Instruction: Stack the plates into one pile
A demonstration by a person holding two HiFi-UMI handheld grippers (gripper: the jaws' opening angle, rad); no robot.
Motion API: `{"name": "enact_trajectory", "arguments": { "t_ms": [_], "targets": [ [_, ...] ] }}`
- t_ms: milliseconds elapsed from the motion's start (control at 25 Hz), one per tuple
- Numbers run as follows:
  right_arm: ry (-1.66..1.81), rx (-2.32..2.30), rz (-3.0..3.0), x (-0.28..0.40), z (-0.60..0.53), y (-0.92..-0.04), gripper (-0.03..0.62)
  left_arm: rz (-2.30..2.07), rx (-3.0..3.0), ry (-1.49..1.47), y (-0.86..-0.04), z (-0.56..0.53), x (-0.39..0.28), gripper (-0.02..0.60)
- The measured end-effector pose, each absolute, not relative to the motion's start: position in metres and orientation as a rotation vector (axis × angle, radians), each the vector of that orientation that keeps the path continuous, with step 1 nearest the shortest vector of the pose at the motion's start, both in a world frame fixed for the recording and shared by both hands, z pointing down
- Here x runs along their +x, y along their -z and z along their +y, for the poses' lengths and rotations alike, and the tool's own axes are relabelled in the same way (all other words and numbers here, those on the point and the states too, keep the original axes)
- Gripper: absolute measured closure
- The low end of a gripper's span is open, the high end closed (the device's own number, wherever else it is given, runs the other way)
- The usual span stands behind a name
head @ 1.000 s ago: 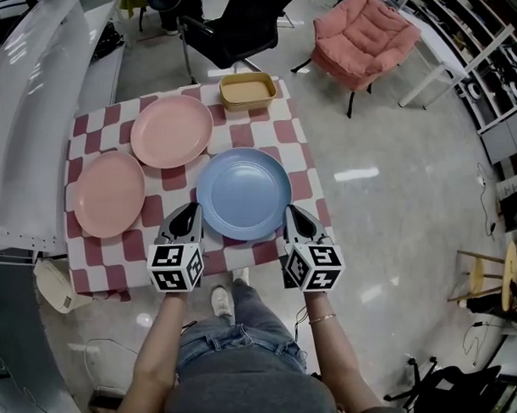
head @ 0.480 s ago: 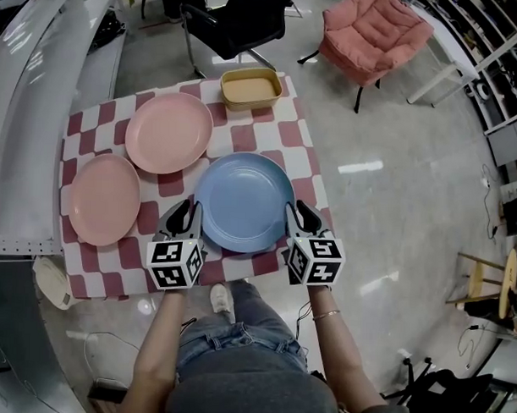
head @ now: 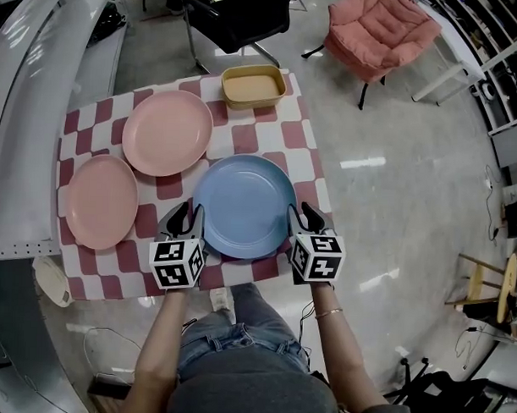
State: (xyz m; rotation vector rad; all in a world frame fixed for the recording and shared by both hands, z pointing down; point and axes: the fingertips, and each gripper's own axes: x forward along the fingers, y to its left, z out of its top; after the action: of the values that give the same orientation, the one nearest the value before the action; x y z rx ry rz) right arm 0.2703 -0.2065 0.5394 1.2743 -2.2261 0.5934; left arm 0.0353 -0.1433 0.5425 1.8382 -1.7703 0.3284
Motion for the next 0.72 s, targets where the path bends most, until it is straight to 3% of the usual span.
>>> {"name": "enact_trajectory", "arguments": {
  "t_ms": [720],
  "targets": [
    [-0.669, 1.215, -2.166, 0.266, -0.207, -0.566, 0.484, -1.737, 1.79, -0.397, -0.559, -0.151, 0.041, 0.467]
  ]
}}
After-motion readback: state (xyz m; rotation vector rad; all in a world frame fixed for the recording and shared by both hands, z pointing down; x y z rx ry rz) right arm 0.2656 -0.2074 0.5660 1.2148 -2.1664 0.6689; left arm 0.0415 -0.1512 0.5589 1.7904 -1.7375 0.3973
